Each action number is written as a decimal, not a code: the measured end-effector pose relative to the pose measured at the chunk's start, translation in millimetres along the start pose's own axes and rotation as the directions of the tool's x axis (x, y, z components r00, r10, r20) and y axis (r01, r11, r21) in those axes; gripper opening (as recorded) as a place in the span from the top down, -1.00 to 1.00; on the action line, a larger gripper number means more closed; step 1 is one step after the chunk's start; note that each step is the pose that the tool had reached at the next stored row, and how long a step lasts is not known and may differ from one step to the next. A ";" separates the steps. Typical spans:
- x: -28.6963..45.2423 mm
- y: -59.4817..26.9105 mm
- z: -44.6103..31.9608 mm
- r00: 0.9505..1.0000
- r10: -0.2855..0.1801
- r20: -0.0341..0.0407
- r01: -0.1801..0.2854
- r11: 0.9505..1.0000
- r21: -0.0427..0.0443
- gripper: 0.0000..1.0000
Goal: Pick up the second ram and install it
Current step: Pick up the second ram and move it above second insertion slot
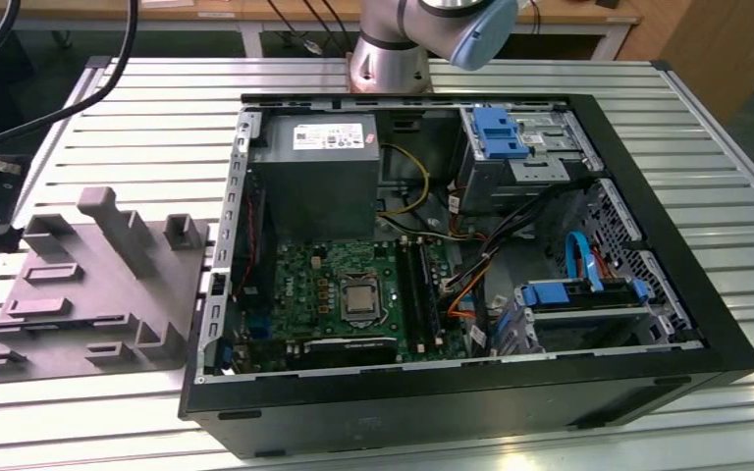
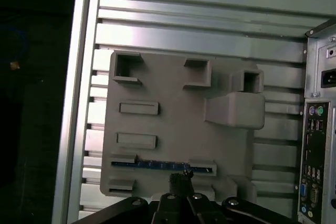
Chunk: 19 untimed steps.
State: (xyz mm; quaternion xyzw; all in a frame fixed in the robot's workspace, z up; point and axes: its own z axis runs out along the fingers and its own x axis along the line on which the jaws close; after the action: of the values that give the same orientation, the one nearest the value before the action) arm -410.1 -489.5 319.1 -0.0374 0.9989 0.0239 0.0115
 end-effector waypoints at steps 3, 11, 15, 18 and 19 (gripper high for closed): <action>0.0 0.0 0.7 0.999 -0.054 -0.003 0.054 0.999 -0.001 0.80; 0.1 -0.1 2.5 0.980 -0.198 -0.009 0.198 0.980 -0.006 0.80; 0.1 -0.2 3.3 0.963 -0.269 -0.012 0.269 0.963 -0.008 0.80; 0.1 -0.2 3.8 0.947 -0.321 -0.014 0.321 0.947 -0.010 0.80; 0.1 -0.2 3.9 0.941 -0.339 -0.014 0.339 0.941 -0.011 0.80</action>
State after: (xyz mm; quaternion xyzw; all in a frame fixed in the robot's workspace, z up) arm -410.1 -489.5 315.1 -0.2091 0.9775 0.0255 0.0072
